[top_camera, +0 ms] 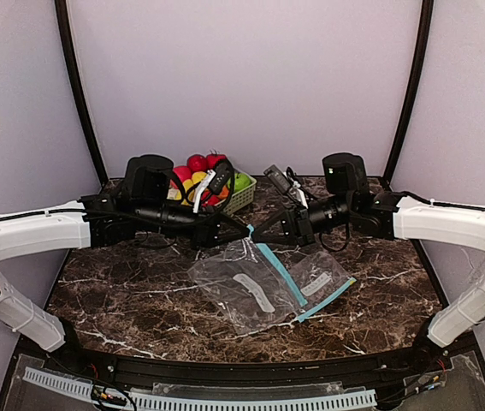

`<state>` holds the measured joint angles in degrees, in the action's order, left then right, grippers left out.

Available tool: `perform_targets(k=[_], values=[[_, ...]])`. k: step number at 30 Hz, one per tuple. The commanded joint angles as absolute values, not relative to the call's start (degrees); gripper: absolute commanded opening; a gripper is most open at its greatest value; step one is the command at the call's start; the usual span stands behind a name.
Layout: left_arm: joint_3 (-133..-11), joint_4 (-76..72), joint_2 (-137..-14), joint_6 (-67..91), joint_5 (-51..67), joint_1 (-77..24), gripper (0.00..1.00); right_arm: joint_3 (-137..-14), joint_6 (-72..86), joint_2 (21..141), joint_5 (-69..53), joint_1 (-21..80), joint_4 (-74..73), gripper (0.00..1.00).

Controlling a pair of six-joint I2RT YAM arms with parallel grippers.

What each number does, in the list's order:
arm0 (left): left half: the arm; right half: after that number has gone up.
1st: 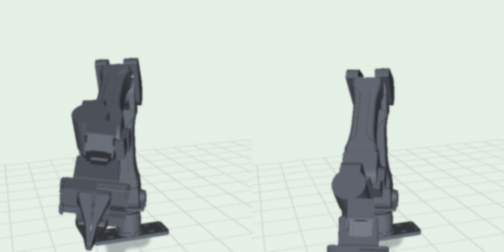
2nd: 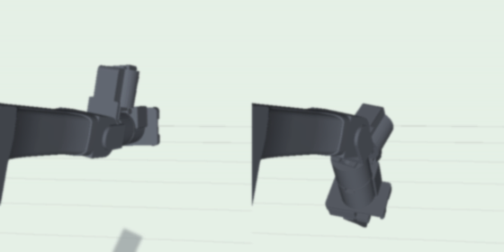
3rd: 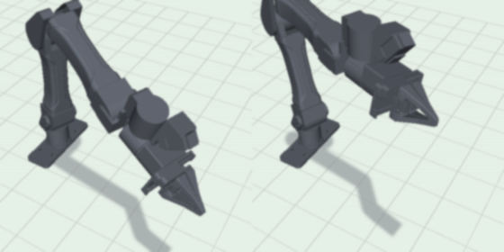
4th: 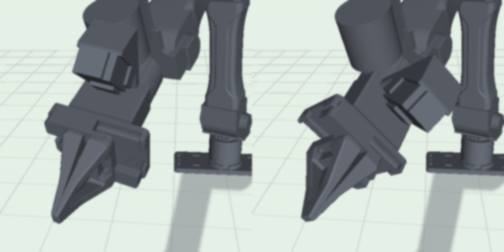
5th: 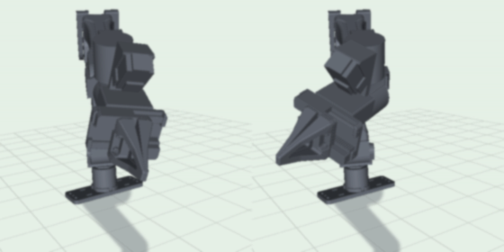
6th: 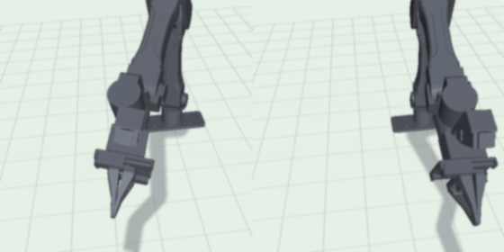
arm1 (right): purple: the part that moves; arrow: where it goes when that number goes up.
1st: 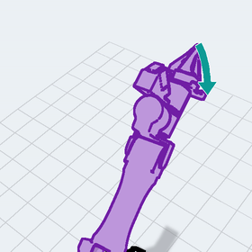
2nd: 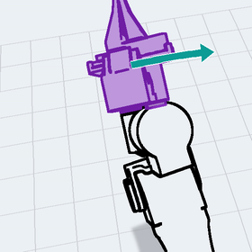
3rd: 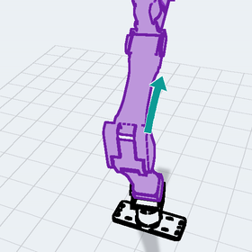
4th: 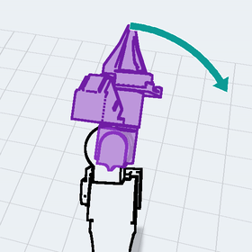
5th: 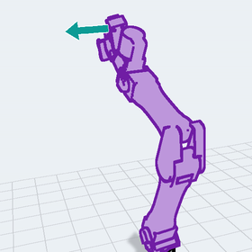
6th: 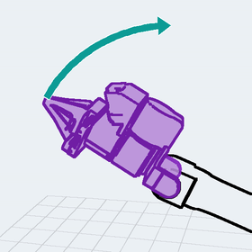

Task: Place the food in the zip-top bag and seal the zipper
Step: Unzip the zipper from the zipper food storage bag.

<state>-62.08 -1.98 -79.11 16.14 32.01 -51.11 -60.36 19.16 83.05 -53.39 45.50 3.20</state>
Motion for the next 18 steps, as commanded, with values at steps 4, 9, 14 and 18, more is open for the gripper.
perform_targets(k=[4, 9, 14, 18], values=[[-63.2, 3.0, -78.0, 17.5, 27.1, -51.0, 0.01, -60.9, 18.9, 82.6, -52.6, 46.0, 4.9, 0.0], [-63.7, 4.4, -77.4, 18.3, 24.0, -51.0, 0.01, -60.5, 18.7, 82.3, -52.3, 46.0, 4.5, 0.0], [-64.2, 5.4, -77.1, 18.9, 23.3, -50.4, 0.01, -60.3, 18.3, 81.9, -51.8, 46.0, 3.6, 0.0], [-64.4, 5.5, -76.6, 19.3, 24.1, -49.5, 0.01, -60.0, 18.1, 81.5, -51.5, 46.0, 3.1, 0.0]])
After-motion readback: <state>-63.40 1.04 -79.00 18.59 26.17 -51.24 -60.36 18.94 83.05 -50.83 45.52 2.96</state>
